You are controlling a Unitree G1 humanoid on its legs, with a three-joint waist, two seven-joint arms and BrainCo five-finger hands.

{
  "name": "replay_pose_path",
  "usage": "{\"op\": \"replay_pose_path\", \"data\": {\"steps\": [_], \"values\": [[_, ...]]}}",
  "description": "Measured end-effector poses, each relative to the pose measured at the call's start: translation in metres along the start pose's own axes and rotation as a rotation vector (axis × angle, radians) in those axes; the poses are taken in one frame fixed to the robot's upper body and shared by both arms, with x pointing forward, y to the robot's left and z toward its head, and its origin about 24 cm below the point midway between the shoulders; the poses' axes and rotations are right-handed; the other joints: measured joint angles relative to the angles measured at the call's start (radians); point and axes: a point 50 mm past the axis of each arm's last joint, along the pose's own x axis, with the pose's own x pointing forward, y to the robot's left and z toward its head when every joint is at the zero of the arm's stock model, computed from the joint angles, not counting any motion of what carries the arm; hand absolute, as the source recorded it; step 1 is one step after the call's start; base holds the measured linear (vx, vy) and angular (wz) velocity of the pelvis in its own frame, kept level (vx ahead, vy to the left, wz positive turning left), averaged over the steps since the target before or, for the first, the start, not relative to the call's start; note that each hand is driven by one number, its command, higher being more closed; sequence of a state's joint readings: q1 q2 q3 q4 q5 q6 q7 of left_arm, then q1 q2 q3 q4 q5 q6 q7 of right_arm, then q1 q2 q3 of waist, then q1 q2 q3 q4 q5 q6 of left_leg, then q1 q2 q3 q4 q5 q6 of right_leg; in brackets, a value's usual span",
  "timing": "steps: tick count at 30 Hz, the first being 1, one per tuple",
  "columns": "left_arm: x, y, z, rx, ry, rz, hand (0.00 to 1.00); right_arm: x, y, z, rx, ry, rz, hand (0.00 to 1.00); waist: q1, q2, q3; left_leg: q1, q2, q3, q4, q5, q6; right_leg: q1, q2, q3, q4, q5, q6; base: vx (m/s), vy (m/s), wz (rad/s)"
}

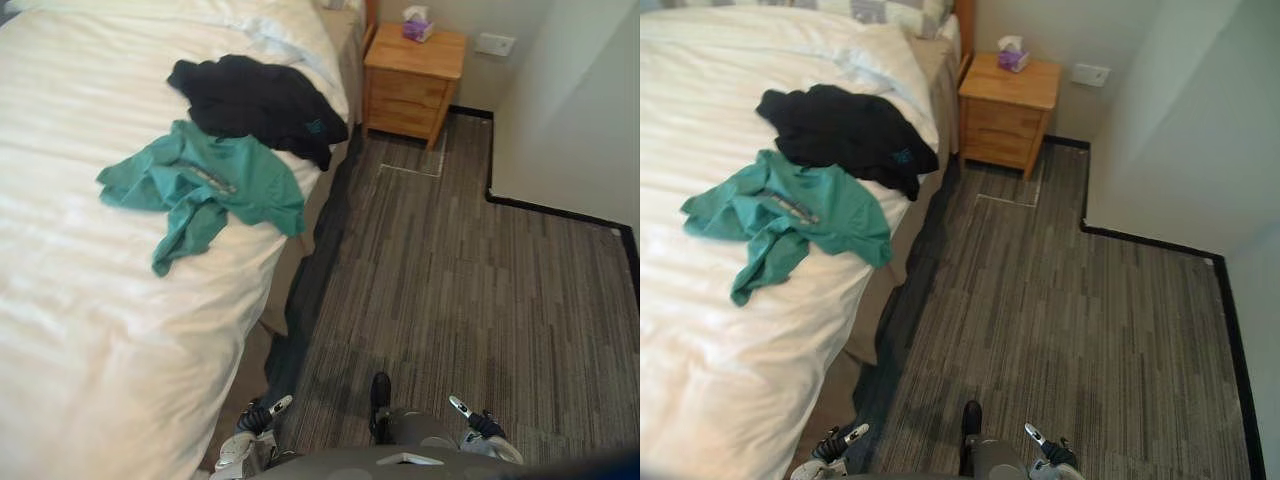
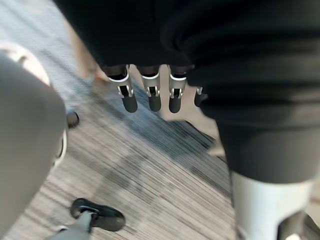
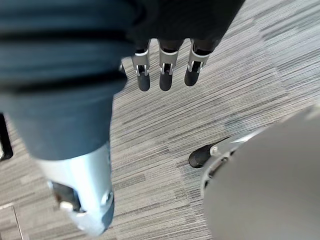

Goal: Tidy the bed and pick cloth on bed and put in laundry

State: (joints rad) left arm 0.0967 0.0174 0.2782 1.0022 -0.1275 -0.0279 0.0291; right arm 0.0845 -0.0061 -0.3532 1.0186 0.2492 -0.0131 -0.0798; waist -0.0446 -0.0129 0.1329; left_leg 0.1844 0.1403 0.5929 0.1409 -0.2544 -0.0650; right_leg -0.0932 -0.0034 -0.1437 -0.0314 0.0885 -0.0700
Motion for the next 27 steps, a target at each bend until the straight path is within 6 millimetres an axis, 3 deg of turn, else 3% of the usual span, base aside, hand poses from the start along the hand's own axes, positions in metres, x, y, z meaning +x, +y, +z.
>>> {"op": "replay_pose_path", "data": {"steps": [2, 3, 5, 6, 8, 9, 11, 12, 20, 25, 26, 27], "values": [[0.000, 0.000, 0.000, 0.001, 0.000, 0.000, 0.00, 0.001, 0.000, 0.004, -0.046, -0.012, 0.009, 0.00, 0.002, -0.002, 0.006, -0.043, 0.005, 0.001, 0.013, 0.008, 0.000, 0.017, 0.006, 0.036, -0.005, -0.001, 0.009, -0.01, 0.123, -0.72], [0.000, -0.003, 0.001, -0.001, -0.002, -0.006, 0.00, 0.002, 0.000, 0.011, -0.097, -0.033, 0.013, 0.00, 0.008, 0.016, 0.014, -0.076, 0.020, 0.000, 0.059, 0.029, -0.007, 0.014, 0.018, 0.068, -0.006, -0.005, 0.029, -0.05, 0.131, -0.92], [0.001, -0.002, 0.003, 0.009, -0.010, -0.007, 0.00, 0.002, 0.006, 0.011, -0.152, -0.037, 0.034, 0.00, 0.006, 0.007, 0.015, -0.102, -0.004, -0.088, 0.124, 0.034, -0.001, 0.013, -0.004, 0.100, -0.030, 0.009, 0.051, -0.01, 0.087, -0.66], [0.002, 0.001, 0.008, 0.016, -0.024, 0.000, 0.00, 0.002, 0.006, 0.012, -0.171, -0.040, 0.038, 0.00, 0.005, -0.008, 0.027, -0.118, -0.036, -0.204, 0.154, 0.038, 0.006, 0.011, -0.012, 0.136, -0.038, 0.017, 0.062, 0.00, 0.058, -0.54], [0.002, 0.002, 0.009, 0.010, -0.027, 0.004, 0.00, 0.002, 0.004, 0.010, -0.174, -0.029, 0.029, 0.00, 0.019, -0.011, 0.030, -0.138, -0.081, -0.370, 0.175, 0.038, 0.009, 0.010, -0.024, 0.190, -0.066, 0.035, 0.075, 0.03, 0.089, -0.67], [0.002, 0.001, 0.009, 0.007, -0.024, 0.002, 0.00, 0.002, 0.003, 0.010, -0.175, -0.029, 0.026, 0.00, 0.023, -0.011, 0.030, -0.136, -0.091, -0.394, 0.170, 0.038, 0.009, 0.005, -0.029, 0.197, -0.069, 0.047, 0.079, 0.02, 0.145, -0.52], [0.002, -0.005, 0.008, 0.024, -0.020, -0.019, 0.00, 0.002, -0.003, 0.010, -0.175, -0.029, 0.013, 0.00, 0.017, 0.003, 0.029, -0.098, -0.097, -0.381, 0.102, 0.032, 0.016, 0.001, -0.035, 0.198, -0.070, 0.063, 0.083, 0.00, 0.151, -0.22], [0.001, -0.007, -0.014, 0.071, 0.082, -0.011, 0.00, 0.000, -0.021, -0.008, -0.189, 0.053, -0.036, 0.00, 0.010, 0.041, -0.028, 0.006, -0.039, -0.412, -0.001, 0.024, -0.009, 0.035, 0.035, 0.158, -0.072, 0.042, 0.063, 0.01, 0.066, -0.01], [0.001, -0.007, -0.014, 0.081, 0.080, -0.010, 0.00, 0.000, -0.023, -0.007, -0.179, 0.052, -0.049, 0.00, 0.009, 0.041, -0.028, 0.006, -0.037, -0.412, -0.004, 0.024, -0.009, 0.036, 0.033, 0.146, -0.072, 0.041, 0.061, 0.00, 0.000, 0.02], [0.001, -0.007, -0.010, 0.160, 0.051, -0.015, 0.00, 0.000, -0.027, -0.008, -0.121, 0.050, -0.099, 0.00, 0.008, 0.046, -0.027, 0.007, -0.011, -0.392, -0.026, 0.023, -0.012, 0.037, 0.029, 0.044, -0.070, 0.023, 0.046, -0.01, 0.031, 0.15], [0.001, -0.006, -0.007, 0.168, 0.032, -0.011, 0.00, 0.000, -0.026, -0.006, -0.112, 0.043, -0.102, 0.00, 0.012, 0.057, -0.017, -0.008, 0.008, -0.371, 0.023, 0.009, -0.035, 0.046, 0.032, 0.010, -0.058, -0.003, 0.037, -0.01, 0.004, -0.07], [0.001, -0.006, 0.000, 0.167, -0.002, -0.002, 0.00, 0.000, -0.022, -0.005, -0.106, 0.033, -0.096, 0.00, 0.020, 0.033, 0.000, -0.049, 0.022, -0.351, 0.154, -0.003, -0.055, 0.043, 0.019, -0.020, -0.018, -0.029, 0.028, -0.04, -0.012, -0.15]]}}
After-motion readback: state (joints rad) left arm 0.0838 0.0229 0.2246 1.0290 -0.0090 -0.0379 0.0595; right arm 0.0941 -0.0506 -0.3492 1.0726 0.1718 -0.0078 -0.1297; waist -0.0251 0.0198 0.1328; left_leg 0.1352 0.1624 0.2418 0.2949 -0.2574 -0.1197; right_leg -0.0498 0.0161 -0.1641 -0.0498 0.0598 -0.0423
